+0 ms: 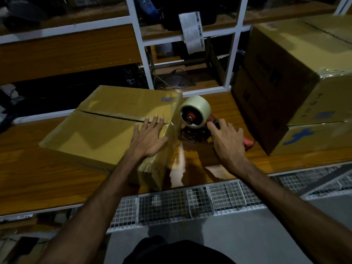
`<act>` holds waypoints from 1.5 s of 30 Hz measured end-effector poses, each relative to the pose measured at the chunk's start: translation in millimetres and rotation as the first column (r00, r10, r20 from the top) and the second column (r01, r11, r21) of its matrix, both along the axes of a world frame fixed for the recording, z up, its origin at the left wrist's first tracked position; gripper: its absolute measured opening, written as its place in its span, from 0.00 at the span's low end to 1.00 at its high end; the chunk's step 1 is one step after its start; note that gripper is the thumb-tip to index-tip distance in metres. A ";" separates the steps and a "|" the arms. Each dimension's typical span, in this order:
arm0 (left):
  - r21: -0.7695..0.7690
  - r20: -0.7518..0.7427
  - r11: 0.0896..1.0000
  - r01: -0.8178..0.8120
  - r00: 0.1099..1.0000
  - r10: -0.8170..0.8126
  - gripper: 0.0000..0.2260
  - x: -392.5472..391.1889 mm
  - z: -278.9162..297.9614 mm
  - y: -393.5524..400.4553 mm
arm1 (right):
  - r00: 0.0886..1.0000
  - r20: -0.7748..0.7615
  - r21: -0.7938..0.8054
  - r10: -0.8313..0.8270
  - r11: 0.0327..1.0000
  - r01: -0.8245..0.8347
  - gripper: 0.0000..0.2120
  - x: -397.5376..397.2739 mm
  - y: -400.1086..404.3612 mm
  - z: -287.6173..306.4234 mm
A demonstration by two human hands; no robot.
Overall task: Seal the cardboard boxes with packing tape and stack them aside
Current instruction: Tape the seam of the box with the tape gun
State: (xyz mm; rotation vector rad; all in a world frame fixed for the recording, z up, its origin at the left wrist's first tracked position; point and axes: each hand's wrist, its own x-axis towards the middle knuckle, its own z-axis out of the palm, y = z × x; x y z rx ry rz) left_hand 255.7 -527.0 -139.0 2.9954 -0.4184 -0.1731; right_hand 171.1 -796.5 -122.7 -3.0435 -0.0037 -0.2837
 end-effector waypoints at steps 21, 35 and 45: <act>-0.007 -0.013 1.000 0.026 1.000 -0.027 0.36 -1.5 2.5 8.0 | 0.980 -0.174 -0.167 -0.097 0.984 0.068 0.21 30.9 15.6 -8.4; 0.045 0.034 0.999 -0.002 0.999 0.000 0.38 -5.1 2.9 2.2 | 0.894 -0.421 0.722 -0.150 0.542 0.431 0.18 67.9 -46.6 -86.2; 0.088 0.053 0.996 0.017 0.998 -0.021 0.37 -10.8 7.1 -4.9 | 0.874 -0.465 0.803 -0.141 0.349 0.483 0.20 112.8 -48.8 -119.1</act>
